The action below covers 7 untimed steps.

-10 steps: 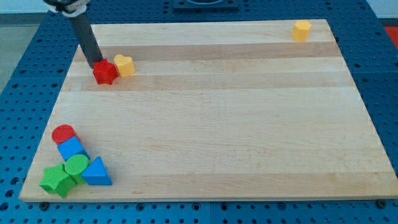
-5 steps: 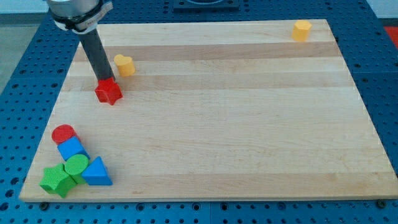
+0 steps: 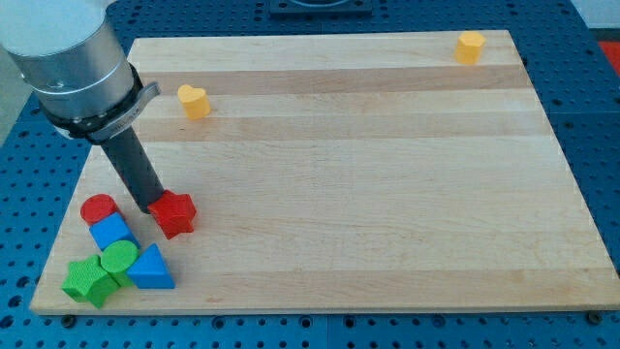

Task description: Place the red star right to the blue cube

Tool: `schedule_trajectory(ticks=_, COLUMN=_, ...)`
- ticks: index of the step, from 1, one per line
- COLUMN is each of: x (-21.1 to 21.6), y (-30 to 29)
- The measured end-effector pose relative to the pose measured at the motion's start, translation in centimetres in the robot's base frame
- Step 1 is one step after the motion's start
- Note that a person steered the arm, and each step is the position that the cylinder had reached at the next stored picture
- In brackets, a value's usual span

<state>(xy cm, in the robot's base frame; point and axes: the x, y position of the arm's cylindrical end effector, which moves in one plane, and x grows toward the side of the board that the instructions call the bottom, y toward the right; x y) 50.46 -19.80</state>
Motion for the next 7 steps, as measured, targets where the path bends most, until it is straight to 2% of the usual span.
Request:
schedule_trajectory(ticks=2, x=-3.2, y=4.8)
schedule_trajectory(ticks=3, x=-1.7, y=8.4)
schedule_trajectory(ticks=4, x=0.1, y=9.0)
schedule_trajectory(ticks=7, x=0.2, y=7.1)
